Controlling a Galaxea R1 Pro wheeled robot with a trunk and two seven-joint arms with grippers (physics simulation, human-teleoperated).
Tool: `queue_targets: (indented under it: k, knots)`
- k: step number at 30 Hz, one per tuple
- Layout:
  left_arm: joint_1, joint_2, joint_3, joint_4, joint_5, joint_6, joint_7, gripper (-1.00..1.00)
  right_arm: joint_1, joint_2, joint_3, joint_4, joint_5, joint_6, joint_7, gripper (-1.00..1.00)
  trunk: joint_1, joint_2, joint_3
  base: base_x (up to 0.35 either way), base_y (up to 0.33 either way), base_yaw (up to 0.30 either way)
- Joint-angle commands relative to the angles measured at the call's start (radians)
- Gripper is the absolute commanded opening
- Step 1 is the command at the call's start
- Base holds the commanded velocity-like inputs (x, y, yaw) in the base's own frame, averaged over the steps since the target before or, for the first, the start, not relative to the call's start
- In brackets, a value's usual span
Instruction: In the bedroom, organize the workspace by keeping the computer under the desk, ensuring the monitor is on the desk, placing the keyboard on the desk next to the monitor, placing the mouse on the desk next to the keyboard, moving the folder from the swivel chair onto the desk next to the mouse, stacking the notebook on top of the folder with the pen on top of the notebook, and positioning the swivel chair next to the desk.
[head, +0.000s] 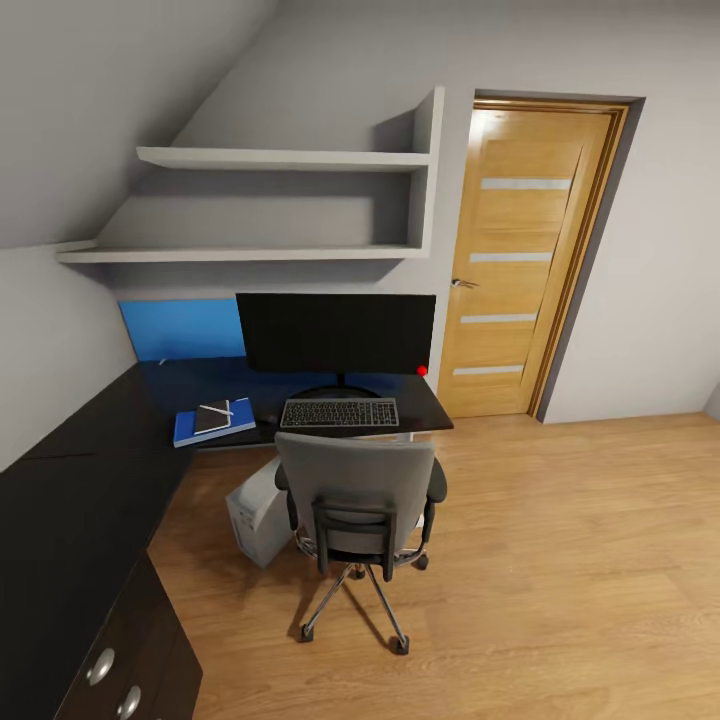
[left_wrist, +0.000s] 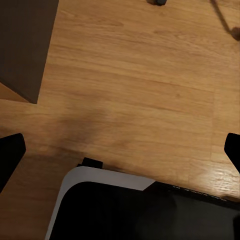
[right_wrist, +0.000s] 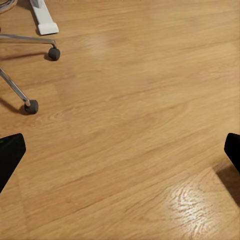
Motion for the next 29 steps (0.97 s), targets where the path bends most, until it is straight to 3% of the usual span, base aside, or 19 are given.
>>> queue_targets:
  k: [1, 29]
  knots:
    - [-0.001, 0.000, -0.004, 0.001, 0.010, -0.002, -0.008, 1.00, -0.001, 0.000, 0.008, 0.001, 0.001, -0.001, -0.009, 1.00, 0.000, -0.001, -0.001, 0.000, 0.000, 0.000]
    - [-0.001, 0.000, -0.004, 0.001, 0.010, -0.002, -0.008, 1.00, -0.001, 0.000, 0.008, 0.001, 0.001, -0.001, -0.009, 1.00, 0.000, -0.001, -0.001, 0.000, 0.000, 0.000]
